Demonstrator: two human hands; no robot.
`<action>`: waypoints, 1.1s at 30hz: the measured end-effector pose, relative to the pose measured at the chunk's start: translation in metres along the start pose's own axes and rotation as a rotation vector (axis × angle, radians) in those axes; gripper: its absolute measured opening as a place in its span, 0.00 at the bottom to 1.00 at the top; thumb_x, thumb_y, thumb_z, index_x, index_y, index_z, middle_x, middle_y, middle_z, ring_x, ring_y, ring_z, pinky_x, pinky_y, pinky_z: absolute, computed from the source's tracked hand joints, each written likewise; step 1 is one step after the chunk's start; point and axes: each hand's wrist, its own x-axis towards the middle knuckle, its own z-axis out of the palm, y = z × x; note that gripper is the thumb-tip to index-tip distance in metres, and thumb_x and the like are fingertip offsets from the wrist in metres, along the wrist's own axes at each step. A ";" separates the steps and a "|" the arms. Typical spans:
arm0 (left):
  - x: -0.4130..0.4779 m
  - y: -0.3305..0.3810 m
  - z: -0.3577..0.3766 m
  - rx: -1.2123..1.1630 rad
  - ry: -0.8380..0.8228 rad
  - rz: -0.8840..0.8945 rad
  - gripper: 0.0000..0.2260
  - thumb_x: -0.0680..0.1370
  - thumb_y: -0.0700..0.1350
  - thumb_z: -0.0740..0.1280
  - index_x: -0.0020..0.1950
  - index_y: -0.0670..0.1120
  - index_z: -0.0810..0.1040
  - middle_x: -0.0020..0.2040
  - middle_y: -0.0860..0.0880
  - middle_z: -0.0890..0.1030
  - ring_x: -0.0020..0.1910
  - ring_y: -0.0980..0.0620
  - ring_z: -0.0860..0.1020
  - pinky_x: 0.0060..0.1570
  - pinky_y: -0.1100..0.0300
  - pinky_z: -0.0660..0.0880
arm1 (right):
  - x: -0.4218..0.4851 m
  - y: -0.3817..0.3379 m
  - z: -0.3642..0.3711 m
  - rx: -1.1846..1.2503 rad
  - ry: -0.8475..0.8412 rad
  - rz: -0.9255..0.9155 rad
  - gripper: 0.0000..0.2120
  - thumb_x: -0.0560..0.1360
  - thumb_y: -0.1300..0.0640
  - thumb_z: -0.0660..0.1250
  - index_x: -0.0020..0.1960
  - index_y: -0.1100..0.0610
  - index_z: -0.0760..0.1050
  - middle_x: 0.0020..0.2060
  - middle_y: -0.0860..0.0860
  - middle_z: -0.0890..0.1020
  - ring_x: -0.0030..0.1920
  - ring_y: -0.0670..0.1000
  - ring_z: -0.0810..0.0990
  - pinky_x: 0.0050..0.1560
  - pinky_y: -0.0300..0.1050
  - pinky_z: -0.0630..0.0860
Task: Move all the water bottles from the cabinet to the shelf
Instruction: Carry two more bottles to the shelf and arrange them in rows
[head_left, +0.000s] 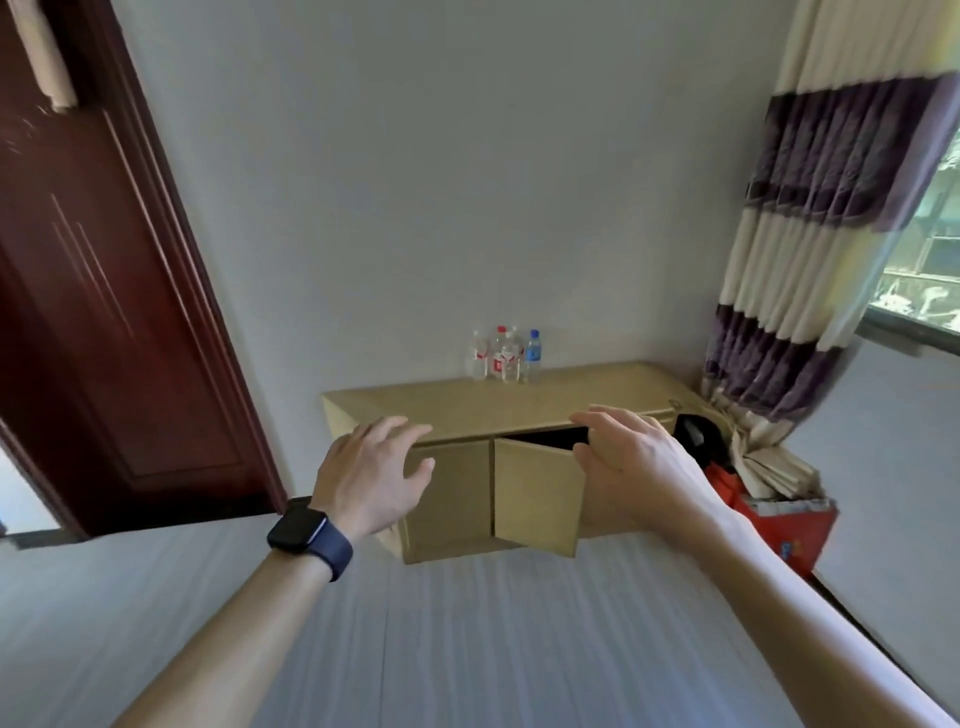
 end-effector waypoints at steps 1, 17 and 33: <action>0.019 -0.012 0.000 0.009 0.001 0.002 0.21 0.79 0.59 0.59 0.72 0.58 0.70 0.72 0.53 0.70 0.70 0.50 0.68 0.68 0.53 0.66 | 0.017 -0.001 0.005 -0.008 -0.001 0.008 0.19 0.79 0.41 0.58 0.70 0.39 0.69 0.70 0.42 0.72 0.69 0.52 0.69 0.64 0.51 0.71; 0.280 -0.091 0.100 -0.009 -0.039 0.012 0.20 0.79 0.58 0.60 0.71 0.58 0.72 0.72 0.54 0.69 0.70 0.51 0.68 0.66 0.53 0.65 | 0.260 0.072 0.126 0.054 0.009 0.077 0.18 0.80 0.43 0.59 0.70 0.39 0.69 0.69 0.40 0.72 0.67 0.49 0.71 0.65 0.49 0.70; 0.546 -0.117 0.219 -0.043 -0.160 -0.085 0.20 0.80 0.57 0.60 0.72 0.58 0.70 0.73 0.54 0.68 0.70 0.49 0.68 0.67 0.53 0.65 | 0.510 0.183 0.238 0.070 -0.177 0.028 0.19 0.80 0.45 0.58 0.71 0.38 0.66 0.67 0.41 0.73 0.62 0.53 0.73 0.58 0.48 0.73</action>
